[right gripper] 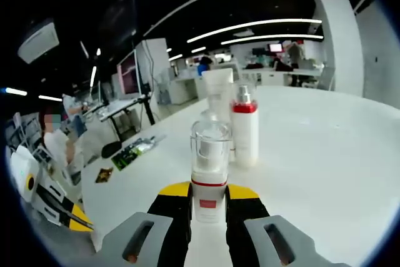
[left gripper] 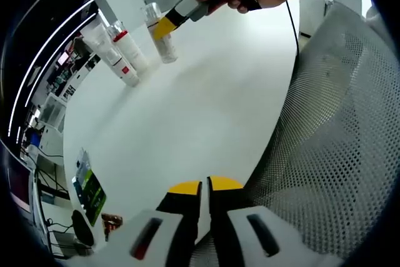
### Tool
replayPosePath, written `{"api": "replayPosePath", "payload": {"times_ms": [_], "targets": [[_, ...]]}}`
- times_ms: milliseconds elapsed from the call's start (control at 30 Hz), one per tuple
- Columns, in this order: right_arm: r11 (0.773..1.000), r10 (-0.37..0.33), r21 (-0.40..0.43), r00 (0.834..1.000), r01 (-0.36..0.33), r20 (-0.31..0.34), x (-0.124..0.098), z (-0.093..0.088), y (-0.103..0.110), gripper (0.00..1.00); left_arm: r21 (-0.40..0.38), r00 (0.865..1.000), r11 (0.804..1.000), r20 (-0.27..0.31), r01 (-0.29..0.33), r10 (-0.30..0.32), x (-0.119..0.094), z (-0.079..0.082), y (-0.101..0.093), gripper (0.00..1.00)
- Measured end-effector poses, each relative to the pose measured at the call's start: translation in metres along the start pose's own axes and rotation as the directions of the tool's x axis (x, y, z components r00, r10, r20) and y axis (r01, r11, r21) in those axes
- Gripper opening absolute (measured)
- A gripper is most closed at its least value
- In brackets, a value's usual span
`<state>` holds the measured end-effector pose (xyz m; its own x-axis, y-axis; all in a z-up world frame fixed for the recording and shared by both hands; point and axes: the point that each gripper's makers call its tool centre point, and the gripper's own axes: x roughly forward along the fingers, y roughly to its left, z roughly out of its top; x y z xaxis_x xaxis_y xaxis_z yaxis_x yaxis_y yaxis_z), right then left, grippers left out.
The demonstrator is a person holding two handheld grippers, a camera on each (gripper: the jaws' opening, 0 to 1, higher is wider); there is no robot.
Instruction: Arrange the skincare products in the storage area until every visible bottle or jar stands upright without overlapping.
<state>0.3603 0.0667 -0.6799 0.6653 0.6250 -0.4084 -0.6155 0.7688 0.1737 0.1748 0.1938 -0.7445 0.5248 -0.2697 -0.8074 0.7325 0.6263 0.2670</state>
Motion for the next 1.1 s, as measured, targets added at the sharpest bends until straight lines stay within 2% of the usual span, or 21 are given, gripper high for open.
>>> {"api": "replayPosePath", "payload": {"times_ms": [267,833,1100], "targets": [[1.000,-0.017,0.003,1.000,0.017,-0.016,0.004,-0.005,-0.009,0.16,-0.012,1.000,1.000,-0.003,-0.005,0.005,0.000,-0.001,0.002,0.01],[0.999,-0.024,-0.022,1.000,0.024,0.010,0.024,0.004,-0.016,0.16,-0.016,1.000,1.000,-0.006,0.001,-0.001,0.001,-0.002,0.001,0.00],[0.994,-0.035,-0.107,0.999,0.038,0.031,0.033,0.008,-0.020,0.16,-0.017,1.000,1.000,0.000,0.000,0.000,0.000,-0.001,0.002,0.00]]}}
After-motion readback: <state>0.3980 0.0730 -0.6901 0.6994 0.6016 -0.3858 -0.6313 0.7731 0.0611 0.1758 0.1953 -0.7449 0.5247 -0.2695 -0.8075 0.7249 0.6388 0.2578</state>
